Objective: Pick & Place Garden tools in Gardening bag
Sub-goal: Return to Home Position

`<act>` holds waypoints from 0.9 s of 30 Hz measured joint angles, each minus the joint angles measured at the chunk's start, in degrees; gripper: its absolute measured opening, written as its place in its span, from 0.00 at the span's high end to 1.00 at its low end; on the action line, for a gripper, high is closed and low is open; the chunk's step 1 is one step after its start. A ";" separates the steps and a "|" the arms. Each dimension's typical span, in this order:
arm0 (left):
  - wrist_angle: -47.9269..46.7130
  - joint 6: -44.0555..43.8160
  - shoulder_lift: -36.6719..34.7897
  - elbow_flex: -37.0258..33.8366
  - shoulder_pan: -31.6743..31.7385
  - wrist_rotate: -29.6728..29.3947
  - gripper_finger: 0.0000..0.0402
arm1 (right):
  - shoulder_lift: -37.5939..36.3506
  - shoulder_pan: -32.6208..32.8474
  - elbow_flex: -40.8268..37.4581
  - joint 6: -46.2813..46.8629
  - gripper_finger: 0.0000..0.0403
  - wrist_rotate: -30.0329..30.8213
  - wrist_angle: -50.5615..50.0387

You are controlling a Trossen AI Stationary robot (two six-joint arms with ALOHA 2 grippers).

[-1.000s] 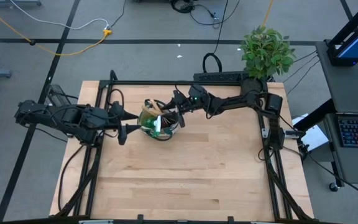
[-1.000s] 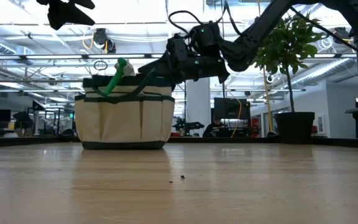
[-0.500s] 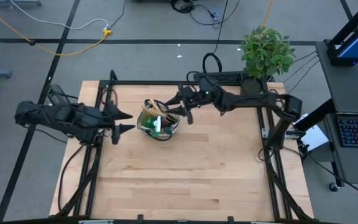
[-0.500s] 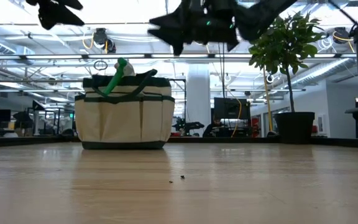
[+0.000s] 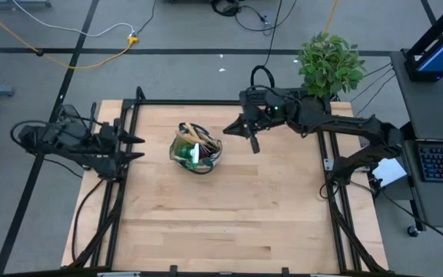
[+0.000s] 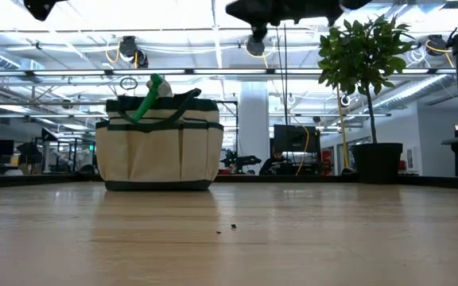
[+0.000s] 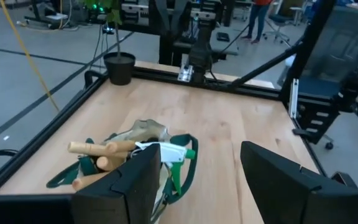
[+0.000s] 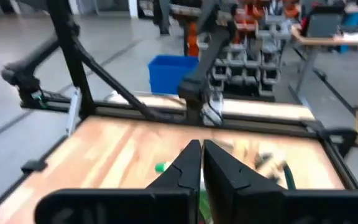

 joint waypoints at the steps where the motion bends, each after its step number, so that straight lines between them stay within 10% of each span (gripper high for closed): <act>1: -0.40 -0.01 -0.34 -0.05 -0.29 0.00 0.43 | -0.74 0.00 0.00 -0.54 0.98 0.75 -2.03; 10: 6.78 -0.71 -5.37 -8.40 -2.50 0.99 0.43 | -7.77 2.24 -1.82 -2.15 1.00 10.64 -12.08; 27: 17.70 1.67 -15.87 -22.46 -5.43 0.92 0.43 | -36.48 11.05 -33.49 9.94 1.00 33.19 0.76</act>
